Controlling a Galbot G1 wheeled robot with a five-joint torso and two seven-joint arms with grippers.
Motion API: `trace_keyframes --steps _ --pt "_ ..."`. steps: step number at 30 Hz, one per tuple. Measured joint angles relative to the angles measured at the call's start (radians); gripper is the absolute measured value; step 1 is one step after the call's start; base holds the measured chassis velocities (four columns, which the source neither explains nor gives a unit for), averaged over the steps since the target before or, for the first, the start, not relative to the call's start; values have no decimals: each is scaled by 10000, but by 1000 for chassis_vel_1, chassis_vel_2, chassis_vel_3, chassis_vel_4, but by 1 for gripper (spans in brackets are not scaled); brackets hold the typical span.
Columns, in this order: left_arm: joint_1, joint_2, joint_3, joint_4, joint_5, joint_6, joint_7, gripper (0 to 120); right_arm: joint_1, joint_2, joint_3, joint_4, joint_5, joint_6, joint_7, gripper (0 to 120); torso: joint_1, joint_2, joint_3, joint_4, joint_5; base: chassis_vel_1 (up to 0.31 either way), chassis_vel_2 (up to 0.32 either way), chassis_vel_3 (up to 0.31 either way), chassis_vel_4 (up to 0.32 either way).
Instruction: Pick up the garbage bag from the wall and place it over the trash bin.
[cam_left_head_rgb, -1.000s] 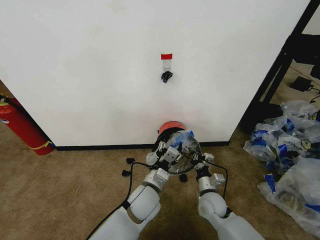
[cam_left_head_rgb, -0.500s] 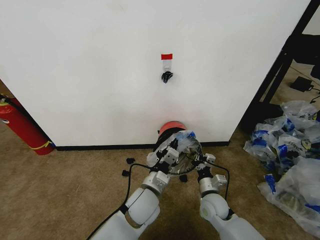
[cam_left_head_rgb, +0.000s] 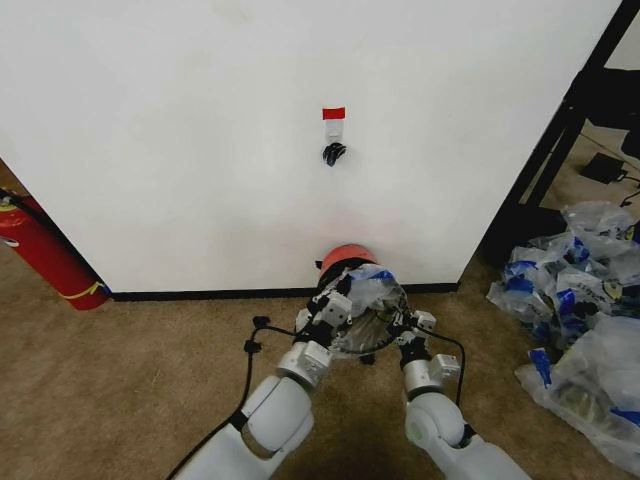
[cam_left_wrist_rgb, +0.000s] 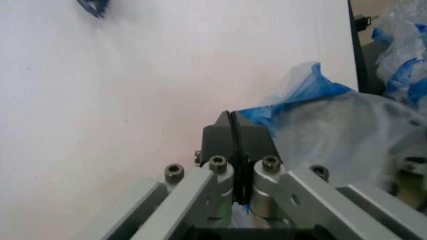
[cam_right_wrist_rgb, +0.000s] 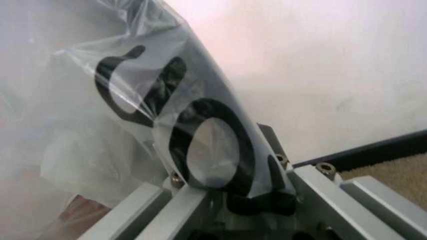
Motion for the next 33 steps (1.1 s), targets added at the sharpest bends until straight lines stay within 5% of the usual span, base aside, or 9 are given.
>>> trace_keyframes --steps 10,18,33 --pt "-300 1643 -619 -64 -601 -457 322 0 -218 -1206 326 165 637 130 -2195 0 1 0 0 -2 -2 0 0 0 0" --pt "606 1646 -554 -1060 -461 -316 465 0 -179 -988 312 139 510 178 -1651 0 0 0 0 2 1 0 0 0 0" --pt "869 354 372 -737 220 -211 397 56 270 -245 135 -799 -237 139 -694 0 0 0 0 0 1 0 0 0 0"
